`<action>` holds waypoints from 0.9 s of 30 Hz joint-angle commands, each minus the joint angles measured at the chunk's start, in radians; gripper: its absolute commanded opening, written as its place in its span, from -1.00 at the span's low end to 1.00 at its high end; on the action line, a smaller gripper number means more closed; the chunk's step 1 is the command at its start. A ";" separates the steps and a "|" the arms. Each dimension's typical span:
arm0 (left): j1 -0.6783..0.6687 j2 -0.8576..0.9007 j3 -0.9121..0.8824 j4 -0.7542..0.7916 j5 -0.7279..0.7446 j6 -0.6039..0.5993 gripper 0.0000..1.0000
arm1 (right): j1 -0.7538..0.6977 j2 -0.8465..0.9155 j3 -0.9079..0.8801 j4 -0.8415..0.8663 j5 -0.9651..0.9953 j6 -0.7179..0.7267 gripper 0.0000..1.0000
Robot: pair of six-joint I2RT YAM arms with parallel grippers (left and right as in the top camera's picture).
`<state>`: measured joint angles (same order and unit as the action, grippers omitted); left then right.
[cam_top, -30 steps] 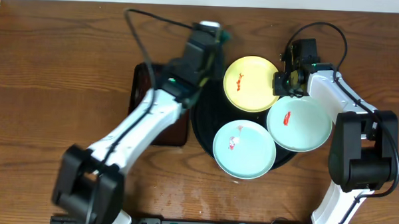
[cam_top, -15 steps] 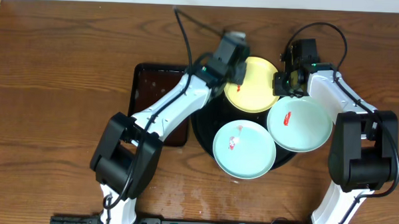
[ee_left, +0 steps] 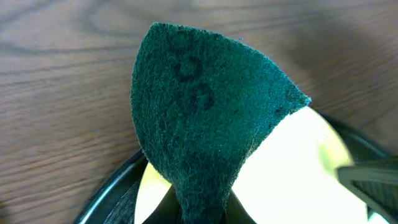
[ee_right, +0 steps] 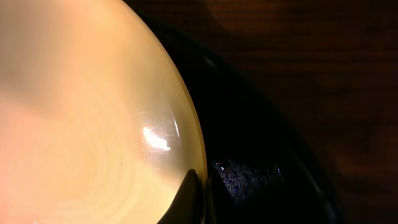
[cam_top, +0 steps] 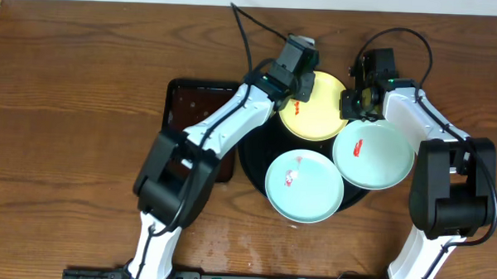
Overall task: Clean dirty plates on tray and stack at the side
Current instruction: 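Move held sponge with left gripper onto yellow plate, then scrub yellow plate with sponge in left gripper while right holds rim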
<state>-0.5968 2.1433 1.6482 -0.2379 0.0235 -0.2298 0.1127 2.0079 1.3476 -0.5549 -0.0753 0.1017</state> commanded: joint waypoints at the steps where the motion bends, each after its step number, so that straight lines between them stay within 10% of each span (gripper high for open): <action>1: 0.000 0.023 0.013 0.027 0.003 0.019 -0.86 | -0.002 -0.007 0.012 -0.006 0.019 -0.006 -0.98; 12: 0.000 0.100 0.011 0.043 0.003 0.019 -0.82 | 0.000 -0.007 0.012 -0.005 0.019 -0.006 -0.98; 27: -0.002 0.100 0.011 0.022 0.003 0.019 -0.26 | 0.000 -0.007 0.012 -0.005 0.019 -0.006 -0.98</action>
<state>-0.5976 2.2425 1.6482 -0.2173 0.0242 -0.2153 0.1127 2.0079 1.3476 -0.5549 -0.0753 0.1017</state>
